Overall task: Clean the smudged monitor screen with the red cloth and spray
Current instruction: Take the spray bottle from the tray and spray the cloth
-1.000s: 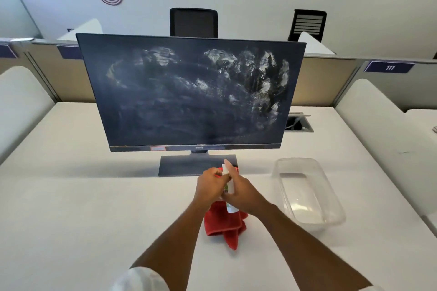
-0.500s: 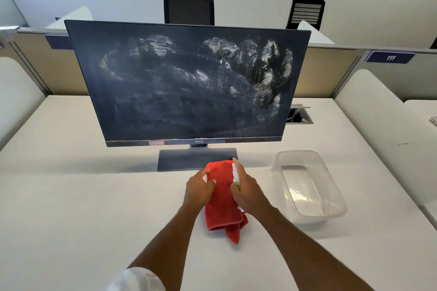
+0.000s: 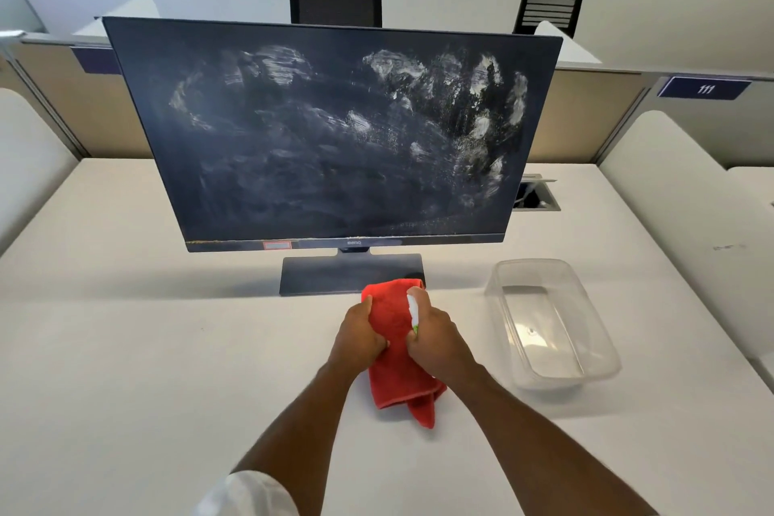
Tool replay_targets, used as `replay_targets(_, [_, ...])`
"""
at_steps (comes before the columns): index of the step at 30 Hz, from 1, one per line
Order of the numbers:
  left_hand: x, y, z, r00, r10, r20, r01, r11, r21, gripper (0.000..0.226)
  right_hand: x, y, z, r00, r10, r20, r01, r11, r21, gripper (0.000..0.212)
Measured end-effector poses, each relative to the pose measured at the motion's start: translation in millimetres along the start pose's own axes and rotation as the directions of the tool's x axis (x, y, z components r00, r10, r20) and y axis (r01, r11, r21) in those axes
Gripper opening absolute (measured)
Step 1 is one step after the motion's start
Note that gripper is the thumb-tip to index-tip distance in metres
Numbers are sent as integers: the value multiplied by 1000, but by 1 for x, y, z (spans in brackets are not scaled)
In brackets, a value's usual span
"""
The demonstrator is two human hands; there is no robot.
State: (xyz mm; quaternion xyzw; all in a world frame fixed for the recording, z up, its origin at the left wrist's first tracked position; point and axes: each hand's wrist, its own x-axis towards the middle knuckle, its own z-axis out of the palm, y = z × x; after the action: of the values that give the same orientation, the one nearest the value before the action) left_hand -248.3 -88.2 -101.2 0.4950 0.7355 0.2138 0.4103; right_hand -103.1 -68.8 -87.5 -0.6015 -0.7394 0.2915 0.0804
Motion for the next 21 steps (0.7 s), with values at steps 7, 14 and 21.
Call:
replay_targets(7, [-1,-1,1,1000,24,-13,-25,999,-31,88,2,-2,1,997,-7,-71,5,1000,-28,68])
replay_targets(14, [-2,-4,0,998,54,-20,-55,997,-46,92,0,-5,-2,984,-75,-159,64,995,-74,54])
replay_targets(21, [-2,-7,-2,997,69,-20,-69,997,-33,94,2,-12,-9,953,-25,-302,-2,996,-88,51])
